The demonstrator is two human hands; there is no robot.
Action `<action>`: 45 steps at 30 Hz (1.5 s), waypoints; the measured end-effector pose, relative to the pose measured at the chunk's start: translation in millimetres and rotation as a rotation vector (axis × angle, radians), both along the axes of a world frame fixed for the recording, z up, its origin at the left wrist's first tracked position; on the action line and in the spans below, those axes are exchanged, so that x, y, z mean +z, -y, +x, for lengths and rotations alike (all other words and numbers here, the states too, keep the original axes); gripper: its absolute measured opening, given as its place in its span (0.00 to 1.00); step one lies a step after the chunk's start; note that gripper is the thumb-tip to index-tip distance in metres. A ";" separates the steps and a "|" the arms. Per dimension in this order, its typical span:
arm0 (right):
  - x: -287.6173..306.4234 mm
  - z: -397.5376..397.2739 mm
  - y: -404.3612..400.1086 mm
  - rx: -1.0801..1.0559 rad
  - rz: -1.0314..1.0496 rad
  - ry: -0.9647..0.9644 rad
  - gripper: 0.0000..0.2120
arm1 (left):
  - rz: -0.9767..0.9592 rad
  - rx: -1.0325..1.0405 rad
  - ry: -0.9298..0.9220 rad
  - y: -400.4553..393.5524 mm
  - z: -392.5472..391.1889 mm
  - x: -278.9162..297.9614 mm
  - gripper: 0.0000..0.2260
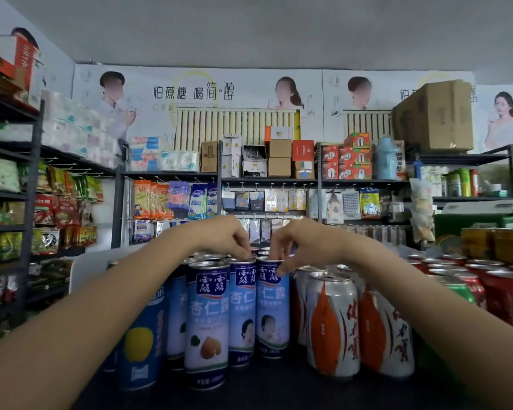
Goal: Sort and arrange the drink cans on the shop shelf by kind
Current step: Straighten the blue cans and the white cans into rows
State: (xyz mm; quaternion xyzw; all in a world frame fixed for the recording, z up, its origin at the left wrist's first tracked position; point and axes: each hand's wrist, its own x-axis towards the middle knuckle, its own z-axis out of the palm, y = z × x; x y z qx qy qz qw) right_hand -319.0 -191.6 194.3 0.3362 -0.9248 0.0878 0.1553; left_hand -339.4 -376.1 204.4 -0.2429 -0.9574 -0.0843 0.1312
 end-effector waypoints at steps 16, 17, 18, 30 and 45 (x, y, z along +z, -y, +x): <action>-6.1 5.6 4.3 -0.053 -0.136 -0.103 0.08 | 0.086 -0.042 0.021 6.4 33.2 0.0 0.04; -6.2 11.1 5.4 0.006 -0.197 -0.098 0.10 | 0.070 -0.041 0.033 7.0 37.5 -0.3 0.05; -7.7 16.9 8.1 0.069 -0.230 -0.080 0.10 | 0.052 -0.040 0.032 7.5 41.4 -0.9 0.05; -20.6 28.4 41.0 0.026 -0.271 -0.038 0.10 | 0.033 -0.019 -0.021 28.6 75.9 -6.0 0.09; -18.0 38.2 7.7 -0.170 -0.134 -0.083 0.13 | 0.086 -0.128 -0.028 23.6 69.5 -15.1 0.08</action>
